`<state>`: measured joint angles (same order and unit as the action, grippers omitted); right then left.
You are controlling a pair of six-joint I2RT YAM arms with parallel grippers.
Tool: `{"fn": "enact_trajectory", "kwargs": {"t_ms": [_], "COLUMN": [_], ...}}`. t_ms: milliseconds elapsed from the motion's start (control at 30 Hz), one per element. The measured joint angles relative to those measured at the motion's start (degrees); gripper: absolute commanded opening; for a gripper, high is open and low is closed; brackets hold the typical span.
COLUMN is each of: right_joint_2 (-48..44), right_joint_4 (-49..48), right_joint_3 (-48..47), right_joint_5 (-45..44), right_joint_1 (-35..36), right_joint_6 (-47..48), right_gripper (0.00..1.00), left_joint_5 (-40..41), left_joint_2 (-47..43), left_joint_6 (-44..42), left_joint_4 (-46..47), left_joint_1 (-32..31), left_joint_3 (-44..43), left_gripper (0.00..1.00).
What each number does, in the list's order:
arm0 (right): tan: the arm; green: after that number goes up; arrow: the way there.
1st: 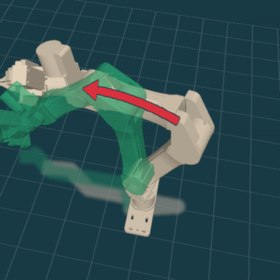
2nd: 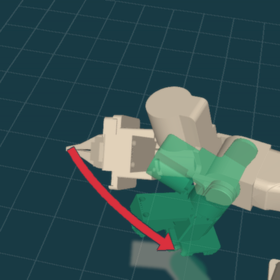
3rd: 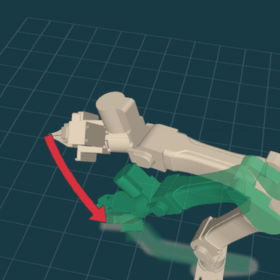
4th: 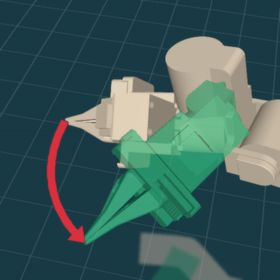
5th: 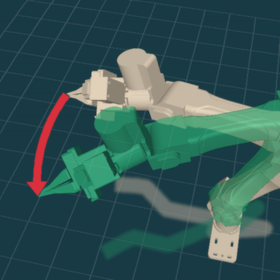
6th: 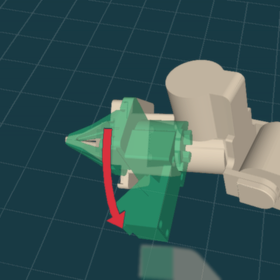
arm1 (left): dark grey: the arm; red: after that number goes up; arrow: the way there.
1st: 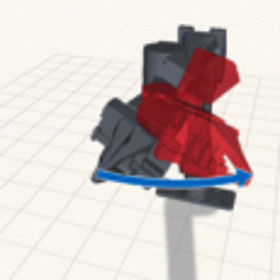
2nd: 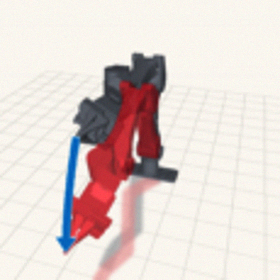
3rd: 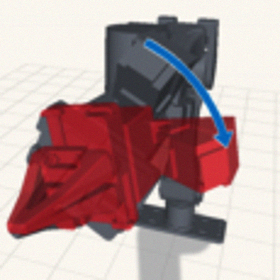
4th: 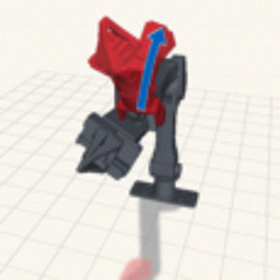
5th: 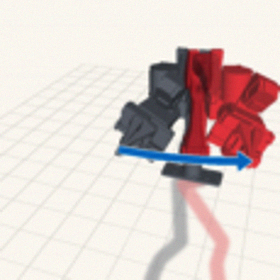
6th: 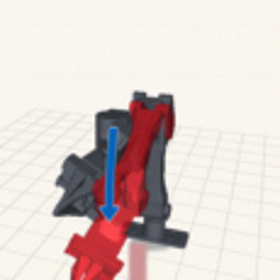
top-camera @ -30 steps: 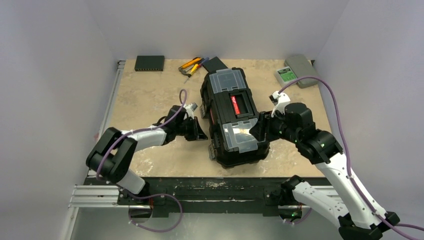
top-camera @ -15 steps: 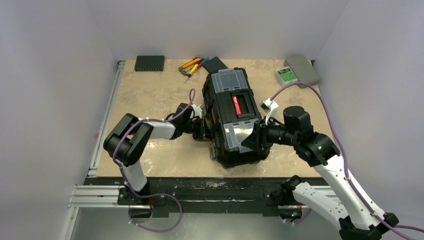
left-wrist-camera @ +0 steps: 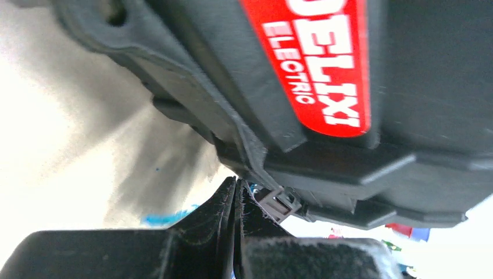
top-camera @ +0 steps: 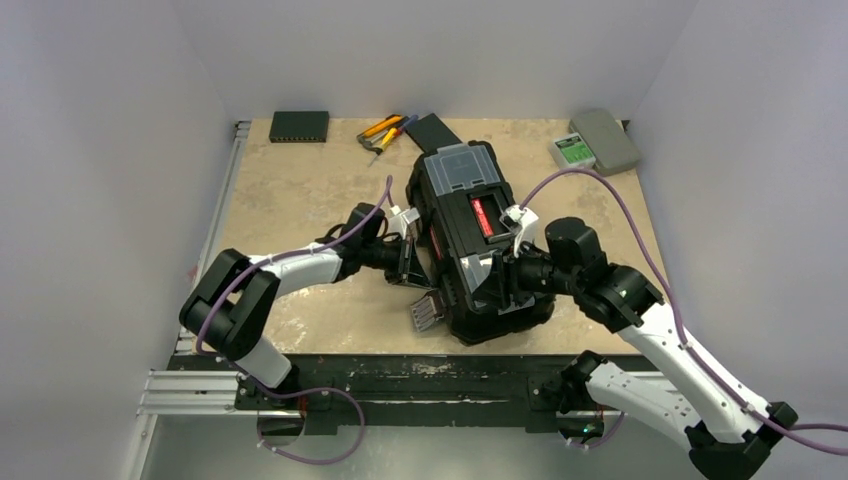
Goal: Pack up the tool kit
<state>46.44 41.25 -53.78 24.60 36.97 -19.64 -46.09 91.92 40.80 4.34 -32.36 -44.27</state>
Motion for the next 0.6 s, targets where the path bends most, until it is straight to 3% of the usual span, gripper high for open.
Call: {"fn": "enact_trajectory", "kwargs": {"t_ms": [267, 600], "right_joint_2": [3.56, 4.20], "right_joint_4": [-2.51, -2.93], "right_joint_3": [-1.57, -2.16], "right_joint_5": [-13.51, -17.70], "right_joint_1": [1.99, 2.01], "right_joint_6": [-0.94, -0.37], "right_gripper": [0.42, 0.42], "left_joint_5": [-1.27, -6.71], "left_joint_2": [-2.05, -1.92], "left_joint_6": [-1.49, -2.51], "left_joint_4": [-0.72, -3.48], "left_joint_1": [-1.42, -5.44], "left_joint_3": [0.00, 0.35], "left_gripper": [0.00, 0.00]}}
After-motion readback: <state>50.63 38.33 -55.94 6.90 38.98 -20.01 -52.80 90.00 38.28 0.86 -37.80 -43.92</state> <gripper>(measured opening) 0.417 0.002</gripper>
